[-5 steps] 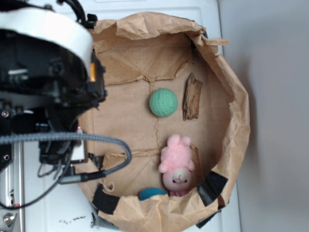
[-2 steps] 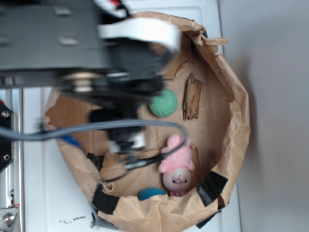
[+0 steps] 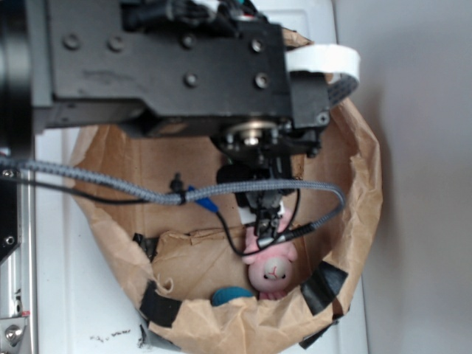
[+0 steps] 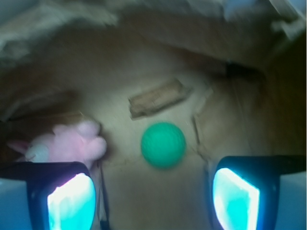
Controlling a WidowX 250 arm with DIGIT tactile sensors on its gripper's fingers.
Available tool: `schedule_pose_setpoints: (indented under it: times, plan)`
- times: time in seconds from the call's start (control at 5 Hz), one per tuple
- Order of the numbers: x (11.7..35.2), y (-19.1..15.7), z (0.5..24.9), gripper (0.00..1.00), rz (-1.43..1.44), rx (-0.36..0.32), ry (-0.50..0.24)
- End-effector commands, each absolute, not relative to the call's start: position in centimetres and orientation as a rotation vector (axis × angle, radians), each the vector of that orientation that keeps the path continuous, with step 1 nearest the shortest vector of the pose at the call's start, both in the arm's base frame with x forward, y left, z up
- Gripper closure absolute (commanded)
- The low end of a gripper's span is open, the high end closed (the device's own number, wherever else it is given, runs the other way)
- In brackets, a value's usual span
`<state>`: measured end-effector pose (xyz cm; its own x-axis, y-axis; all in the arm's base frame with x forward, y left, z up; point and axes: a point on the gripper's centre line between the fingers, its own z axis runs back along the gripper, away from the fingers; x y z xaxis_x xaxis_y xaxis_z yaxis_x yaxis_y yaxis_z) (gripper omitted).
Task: Grab the green ball.
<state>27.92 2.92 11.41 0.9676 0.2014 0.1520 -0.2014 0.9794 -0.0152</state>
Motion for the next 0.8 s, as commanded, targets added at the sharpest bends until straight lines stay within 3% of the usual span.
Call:
schedule_pose_setpoints:
  times: [0.0,0.6]
  plan:
    - [28.2,4.3,8.4,0.0,0.165,0.019,-0.237]
    - [29.7,4.0,5.2,0.0,0.162,0.059,-0.275]
